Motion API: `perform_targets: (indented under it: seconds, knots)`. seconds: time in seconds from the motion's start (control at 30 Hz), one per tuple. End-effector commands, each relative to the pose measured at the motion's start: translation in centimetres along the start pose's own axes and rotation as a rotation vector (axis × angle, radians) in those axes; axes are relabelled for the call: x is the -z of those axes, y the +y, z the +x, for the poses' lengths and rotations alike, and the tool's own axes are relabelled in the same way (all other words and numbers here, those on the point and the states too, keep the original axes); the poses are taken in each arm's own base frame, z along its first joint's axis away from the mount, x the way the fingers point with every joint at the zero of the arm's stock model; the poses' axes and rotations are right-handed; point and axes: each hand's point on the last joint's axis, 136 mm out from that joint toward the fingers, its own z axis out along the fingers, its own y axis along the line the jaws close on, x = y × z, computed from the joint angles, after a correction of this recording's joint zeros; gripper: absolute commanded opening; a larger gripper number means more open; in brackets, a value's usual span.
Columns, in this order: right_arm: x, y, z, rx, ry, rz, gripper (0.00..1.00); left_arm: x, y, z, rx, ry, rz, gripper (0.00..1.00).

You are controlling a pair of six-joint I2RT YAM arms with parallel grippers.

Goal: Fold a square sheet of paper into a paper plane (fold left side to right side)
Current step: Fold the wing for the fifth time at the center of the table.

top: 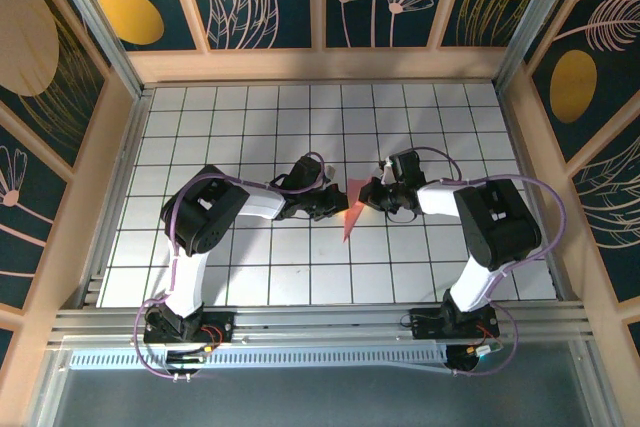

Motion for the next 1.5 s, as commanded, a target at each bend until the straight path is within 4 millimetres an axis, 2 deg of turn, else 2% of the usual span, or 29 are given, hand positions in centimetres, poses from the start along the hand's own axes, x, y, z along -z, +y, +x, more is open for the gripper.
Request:
perform_targets:
  seconds: [0.0, 0.23, 0.4, 0.53, 0.57, 0.63, 0.77, 0.83, 0.93, 1.1, 1.3, 1.47]
  knots:
    - [-0.4, -0.5, 0.1, 0.0, 0.0, 0.02, 0.09, -1.0, 8.5, 0.6, 0.073, -0.046, -0.27, 0.0]
    - [-1.0, -1.7, 1.1, -0.015, 0.034, 0.044, 0.09, -1.0, 8.5, 0.6, 0.073, -0.046, -0.269, 0.0]
    - [-1.1, -2.9, 2.3, -0.033, 0.055, 0.059, 0.0, -0.8, 7.6, 0.3, 0.071, -0.063, -0.232, 0.0]
    - [-1.1, -3.7, 3.1, -0.038, 0.073, 0.071, 0.0, -0.4, 5.6, -0.6, 0.054, -0.093, -0.181, 0.13]
    - [-1.2, -4.0, 3.4, -0.041, 0.079, 0.078, 0.0, 0.0, 5.9, -0.2, 0.056, -0.091, -0.187, 0.16]
    - [-1.2, -4.5, 3.6, -0.042, 0.085, 0.09, 0.0, 0.7, 4.8, -0.8, 0.042, -0.113, -0.17, 0.21]
    - [-1.1, -5.1, 3.9, -0.043, 0.09, 0.107, 0.0, 2.8, 3.4, -1.9, 0.024, -0.168, -0.169, 0.32]
    - [-1.0, -5.1, 3.9, -0.041, 0.089, 0.11, 0.0, 3.9, 2.8, -2.3, 0.008, -0.193, -0.176, 0.34]
    - [-0.9, -5.0, 3.7, -0.035, 0.085, 0.107, 0.0, 5.2, 1.3, -2.5, -0.029, -0.208, -0.169, 0.31]
    - [-0.8, -4.8, 3.6, -0.026, 0.084, 0.105, 0.0, 5.9, -2.4, -1.5, -0.079, -0.138, -0.065, 0.16]
    - [-0.8, -4.8, 3.8, -0.026, 0.09, 0.105, 0.0, 4.5, -6.4, 0.5, -0.115, -0.016, 0.056, 0.08]
    - [-0.9, -4.8, 3.8, -0.025, 0.092, 0.106, 0.0, 2.5, -7.2, 2.0, -0.127, 0.061, 0.076, 0.07]
